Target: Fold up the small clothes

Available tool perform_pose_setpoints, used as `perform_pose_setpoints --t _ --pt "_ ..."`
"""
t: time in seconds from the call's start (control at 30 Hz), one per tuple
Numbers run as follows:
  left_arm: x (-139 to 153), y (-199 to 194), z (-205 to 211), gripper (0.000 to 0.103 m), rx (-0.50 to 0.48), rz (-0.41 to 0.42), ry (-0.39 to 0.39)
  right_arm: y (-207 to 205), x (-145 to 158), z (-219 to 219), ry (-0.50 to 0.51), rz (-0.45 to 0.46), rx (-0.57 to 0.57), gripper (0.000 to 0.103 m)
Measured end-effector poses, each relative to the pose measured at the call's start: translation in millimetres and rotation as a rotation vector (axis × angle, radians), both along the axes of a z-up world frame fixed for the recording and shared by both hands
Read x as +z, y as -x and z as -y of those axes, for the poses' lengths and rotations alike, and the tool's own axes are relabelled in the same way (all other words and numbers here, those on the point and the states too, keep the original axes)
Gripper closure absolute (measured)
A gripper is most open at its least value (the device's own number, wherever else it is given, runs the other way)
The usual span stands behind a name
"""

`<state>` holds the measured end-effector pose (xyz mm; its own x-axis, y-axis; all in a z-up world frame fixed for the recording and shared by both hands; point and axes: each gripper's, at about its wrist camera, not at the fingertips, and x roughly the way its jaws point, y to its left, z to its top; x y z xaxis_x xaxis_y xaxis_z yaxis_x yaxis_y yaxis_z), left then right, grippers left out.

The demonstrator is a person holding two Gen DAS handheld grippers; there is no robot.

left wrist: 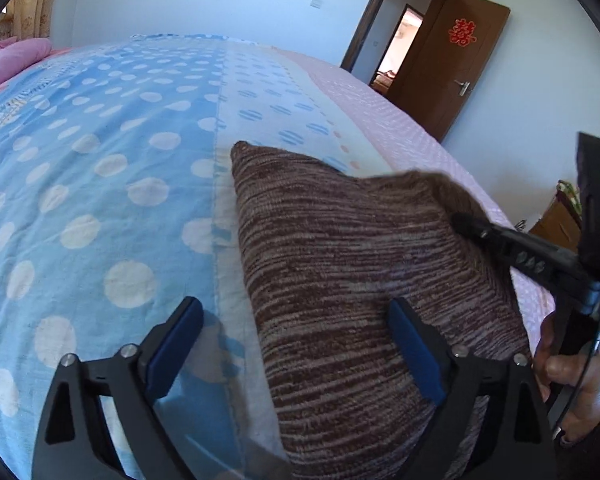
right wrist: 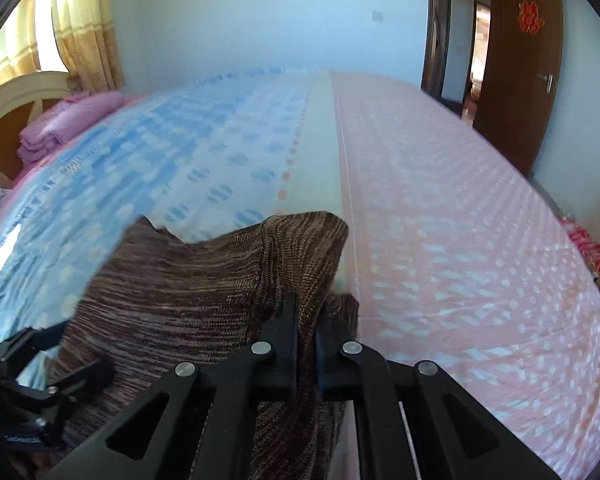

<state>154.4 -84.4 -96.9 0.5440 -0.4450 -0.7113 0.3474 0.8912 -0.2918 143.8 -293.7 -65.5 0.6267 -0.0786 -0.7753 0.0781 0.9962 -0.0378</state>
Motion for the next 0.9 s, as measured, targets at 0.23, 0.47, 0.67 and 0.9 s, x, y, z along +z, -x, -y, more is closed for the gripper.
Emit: perform_pose_setpoints --t 0.23,0.47,0.67,0.9 --pt "-3.4 4.0 16.3 0.0 -0.002 0.021 -0.131 19.8 16.3 22.1 -0.035 0.055 -0.06 0.094" --pt "-3.7 3.7 18.6 0.0 0.006 0.023 -0.147 116.8 38.0 11.2 -0.184 0.085 -0.055 0.045" --pt "-2.7 6.8 23.2 0.0 0.018 0.043 -0.194 132.3 -1.5 -6.3 -0.173 -0.04 -0.048 0.07" --pt "-1.5 10.3 25.7 0.0 0.026 0.061 -0.229 157.4 -16.1 -2.9 -0.203 -0.051 -0.062 0.072"
